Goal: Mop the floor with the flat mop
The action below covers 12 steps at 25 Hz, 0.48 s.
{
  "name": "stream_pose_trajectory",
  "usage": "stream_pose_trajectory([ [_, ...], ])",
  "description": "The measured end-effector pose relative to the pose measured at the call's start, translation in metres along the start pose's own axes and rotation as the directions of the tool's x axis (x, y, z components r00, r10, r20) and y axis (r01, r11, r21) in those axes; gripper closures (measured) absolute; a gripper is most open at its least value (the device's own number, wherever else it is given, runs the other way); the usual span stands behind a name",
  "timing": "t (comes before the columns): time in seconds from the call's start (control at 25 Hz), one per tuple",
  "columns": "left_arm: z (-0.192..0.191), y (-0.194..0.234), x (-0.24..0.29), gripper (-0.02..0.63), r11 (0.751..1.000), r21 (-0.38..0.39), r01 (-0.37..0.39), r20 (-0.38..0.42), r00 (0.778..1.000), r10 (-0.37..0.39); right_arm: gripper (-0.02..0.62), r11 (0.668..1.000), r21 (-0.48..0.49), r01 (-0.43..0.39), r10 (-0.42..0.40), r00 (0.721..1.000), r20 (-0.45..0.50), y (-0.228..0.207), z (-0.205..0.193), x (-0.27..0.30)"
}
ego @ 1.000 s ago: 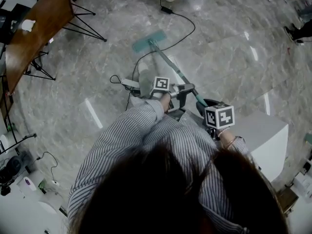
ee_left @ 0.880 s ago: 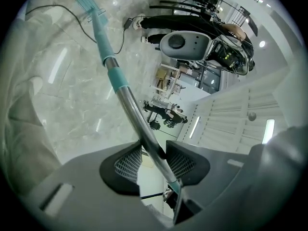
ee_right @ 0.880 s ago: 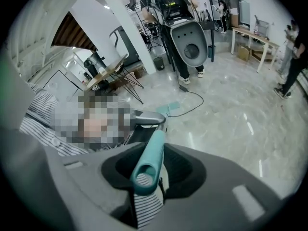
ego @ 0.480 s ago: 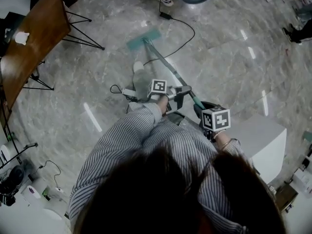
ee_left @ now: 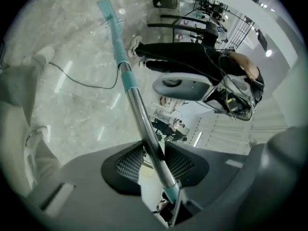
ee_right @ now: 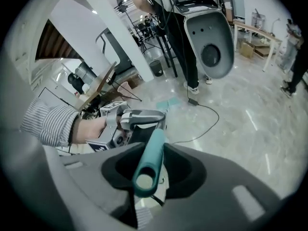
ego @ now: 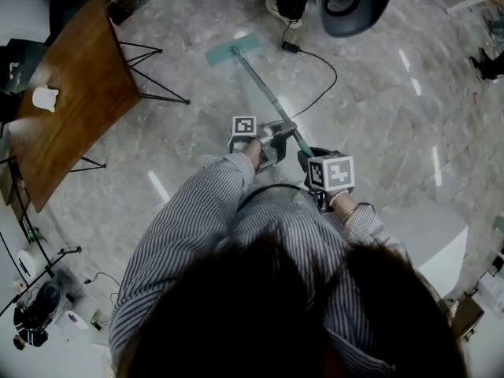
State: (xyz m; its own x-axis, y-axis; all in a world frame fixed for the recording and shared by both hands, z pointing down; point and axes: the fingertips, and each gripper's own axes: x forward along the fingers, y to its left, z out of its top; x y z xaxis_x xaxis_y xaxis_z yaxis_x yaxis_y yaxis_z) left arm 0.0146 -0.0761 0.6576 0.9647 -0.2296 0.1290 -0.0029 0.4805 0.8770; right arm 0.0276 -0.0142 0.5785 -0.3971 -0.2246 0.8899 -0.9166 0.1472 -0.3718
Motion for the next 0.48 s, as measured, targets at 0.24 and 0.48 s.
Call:
stream_pose_trajectory([
  [0.24, 0.143, -0.075, -0.038, 0.465, 0.998, -0.018, 0.055, 0.129, 0.99, -0.052, 0.479, 0.999, 0.037, 0.004, -0.006, 0.999, 0.043, 0.046, 0.143, 0.063],
  [0.48, 0.274, -0.125, -0.056, 0.465, 0.999, 0.048, -0.005, 0.202, 0.979, -0.005, 0.482, 0.999, 0.011, 0.042, -0.042, 0.998, 0.045, 0.065, 0.269, 0.118],
])
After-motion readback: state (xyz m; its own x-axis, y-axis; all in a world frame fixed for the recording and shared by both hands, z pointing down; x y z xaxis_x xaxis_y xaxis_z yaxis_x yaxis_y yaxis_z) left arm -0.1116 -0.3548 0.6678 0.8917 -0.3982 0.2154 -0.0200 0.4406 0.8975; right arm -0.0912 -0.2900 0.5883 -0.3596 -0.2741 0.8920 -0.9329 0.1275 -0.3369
